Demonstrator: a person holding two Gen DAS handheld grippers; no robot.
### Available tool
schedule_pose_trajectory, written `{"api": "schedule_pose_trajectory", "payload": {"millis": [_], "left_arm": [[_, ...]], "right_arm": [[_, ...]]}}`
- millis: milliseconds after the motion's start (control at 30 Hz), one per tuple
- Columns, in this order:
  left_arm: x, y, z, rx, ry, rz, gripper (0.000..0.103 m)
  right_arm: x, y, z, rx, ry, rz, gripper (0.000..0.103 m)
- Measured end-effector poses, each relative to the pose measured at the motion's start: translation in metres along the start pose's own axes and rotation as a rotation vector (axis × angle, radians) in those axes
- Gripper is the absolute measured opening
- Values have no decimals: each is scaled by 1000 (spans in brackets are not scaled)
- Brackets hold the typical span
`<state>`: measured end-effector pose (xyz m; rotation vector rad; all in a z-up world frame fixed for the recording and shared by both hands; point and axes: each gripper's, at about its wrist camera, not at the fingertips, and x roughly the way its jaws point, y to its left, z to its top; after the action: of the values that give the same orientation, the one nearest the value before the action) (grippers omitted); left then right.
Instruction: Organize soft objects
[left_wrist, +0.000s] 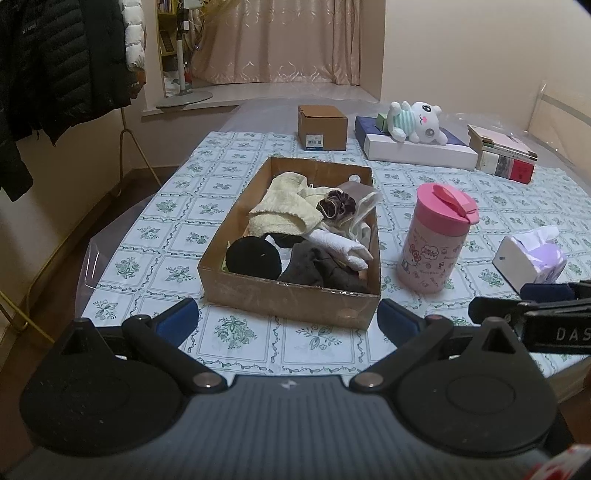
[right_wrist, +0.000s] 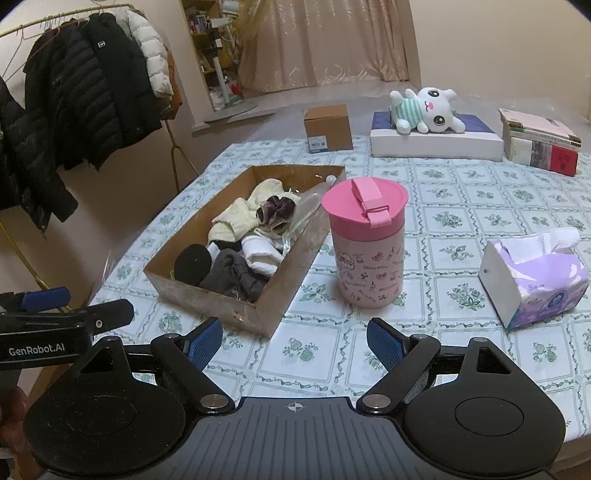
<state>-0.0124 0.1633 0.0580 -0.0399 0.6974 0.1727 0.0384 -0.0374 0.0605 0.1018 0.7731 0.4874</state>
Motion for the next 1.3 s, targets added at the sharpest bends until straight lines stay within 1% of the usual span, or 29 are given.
{"api": "schedule_pose_trajectory", "payload": {"millis": [1300], "left_arm": [[6, -4, -2, 11, 6, -6, 102]], "right_arm": [[9, -6, -1, 20, 16, -5, 85]]}}
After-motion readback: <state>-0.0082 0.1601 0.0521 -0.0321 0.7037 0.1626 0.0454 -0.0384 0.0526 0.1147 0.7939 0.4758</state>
